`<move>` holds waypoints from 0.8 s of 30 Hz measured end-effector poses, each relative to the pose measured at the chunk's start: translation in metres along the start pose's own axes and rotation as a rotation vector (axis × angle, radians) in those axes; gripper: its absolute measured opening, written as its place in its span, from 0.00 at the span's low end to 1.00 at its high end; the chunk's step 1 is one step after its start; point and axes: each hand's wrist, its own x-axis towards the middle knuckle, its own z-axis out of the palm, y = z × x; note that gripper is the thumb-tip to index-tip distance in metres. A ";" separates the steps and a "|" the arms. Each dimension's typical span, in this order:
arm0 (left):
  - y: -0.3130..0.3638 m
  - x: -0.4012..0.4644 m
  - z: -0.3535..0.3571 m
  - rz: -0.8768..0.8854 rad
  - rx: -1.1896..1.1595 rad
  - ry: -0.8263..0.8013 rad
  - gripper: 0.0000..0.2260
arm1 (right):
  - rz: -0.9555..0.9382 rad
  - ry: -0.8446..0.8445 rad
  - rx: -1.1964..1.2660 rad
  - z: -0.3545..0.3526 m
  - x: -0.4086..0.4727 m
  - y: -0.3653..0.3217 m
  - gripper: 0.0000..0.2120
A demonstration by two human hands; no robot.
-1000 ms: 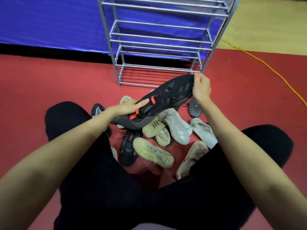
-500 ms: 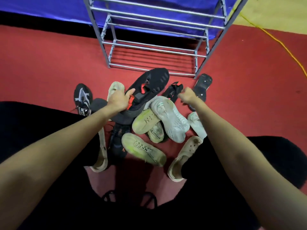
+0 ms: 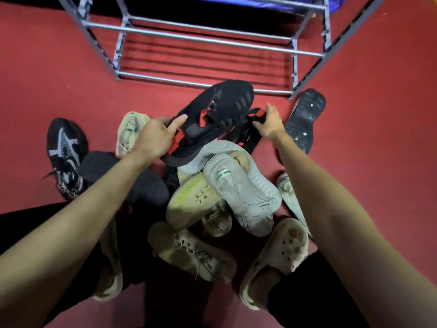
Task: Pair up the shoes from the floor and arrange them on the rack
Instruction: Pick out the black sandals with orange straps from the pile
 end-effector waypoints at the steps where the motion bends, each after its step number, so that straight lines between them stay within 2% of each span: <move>1: -0.002 0.002 0.002 0.000 -0.006 0.006 0.24 | 0.015 -0.004 0.015 0.004 0.006 0.001 0.39; 3: -0.006 0.004 0.007 -0.004 0.005 0.028 0.24 | 0.034 -0.005 -0.003 0.010 0.016 0.005 0.42; 6: -0.007 0.004 0.014 -0.006 0.025 0.044 0.24 | 0.067 0.044 -0.101 0.007 0.029 0.006 0.41; 11: -0.001 -0.002 0.017 -0.031 0.072 0.072 0.26 | 0.117 0.045 -0.126 -0.011 0.032 0.003 0.29; 18: 0.003 -0.018 0.007 -0.076 -0.019 0.133 0.24 | -0.039 0.190 0.177 -0.027 -0.031 -0.020 0.29; 22: 0.005 -0.030 -0.005 -0.117 -0.065 0.173 0.24 | -0.032 0.108 -0.101 -0.052 -0.074 -0.033 0.35; 24: 0.007 -0.037 -0.012 -0.135 -0.093 0.177 0.24 | 0.016 0.059 -0.221 -0.068 -0.094 -0.047 0.32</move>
